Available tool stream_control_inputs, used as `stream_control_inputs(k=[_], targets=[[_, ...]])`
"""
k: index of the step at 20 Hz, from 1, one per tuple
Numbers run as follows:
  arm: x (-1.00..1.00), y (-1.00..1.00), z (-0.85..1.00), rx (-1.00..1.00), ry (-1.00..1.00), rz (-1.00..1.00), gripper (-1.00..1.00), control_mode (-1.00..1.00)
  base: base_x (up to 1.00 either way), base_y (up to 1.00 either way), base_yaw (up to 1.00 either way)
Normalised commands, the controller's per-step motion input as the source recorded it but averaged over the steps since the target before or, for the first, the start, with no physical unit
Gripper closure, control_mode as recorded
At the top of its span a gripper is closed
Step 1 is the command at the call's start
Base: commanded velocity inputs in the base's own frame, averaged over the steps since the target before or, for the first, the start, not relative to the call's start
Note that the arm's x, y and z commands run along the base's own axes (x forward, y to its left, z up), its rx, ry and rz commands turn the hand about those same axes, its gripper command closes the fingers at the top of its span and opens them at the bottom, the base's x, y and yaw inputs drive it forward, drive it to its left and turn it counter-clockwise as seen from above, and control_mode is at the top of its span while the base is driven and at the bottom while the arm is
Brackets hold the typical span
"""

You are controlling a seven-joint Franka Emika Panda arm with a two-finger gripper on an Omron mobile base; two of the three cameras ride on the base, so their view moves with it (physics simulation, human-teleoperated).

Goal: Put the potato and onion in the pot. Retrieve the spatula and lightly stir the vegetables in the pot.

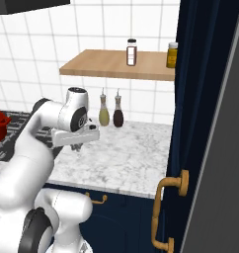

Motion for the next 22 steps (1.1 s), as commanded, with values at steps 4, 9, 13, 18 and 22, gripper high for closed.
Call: stream_control_inputs(k=[4, 9, 13, 18, 22], targets=[[-0.07, 0.0, 0.55, 0.0, 0.0, 0.0, 1.0, -1.0, 0.0, 0.0, 0.0], [0.0, 0.0, 0.0, 0.0, 0.0, 0.0, 1.0, -1.0, 0.0, 0.0, 0.0], [0.0, 0.0, 0.0, 0.0, 0.0, 0.0, 1.0, -1.0, 0.0, 0.0, 0.0], [0.0, 0.04, 0.0, 0.0, 0.0, 0.0, 1.0, 1.0, 0.0, 0.19, 0.0], [0.0, 0.0, 0.0, 0.0, 0.0, 0.0, 1.0, 1.0, 0.0, 1.0, 0.0]])
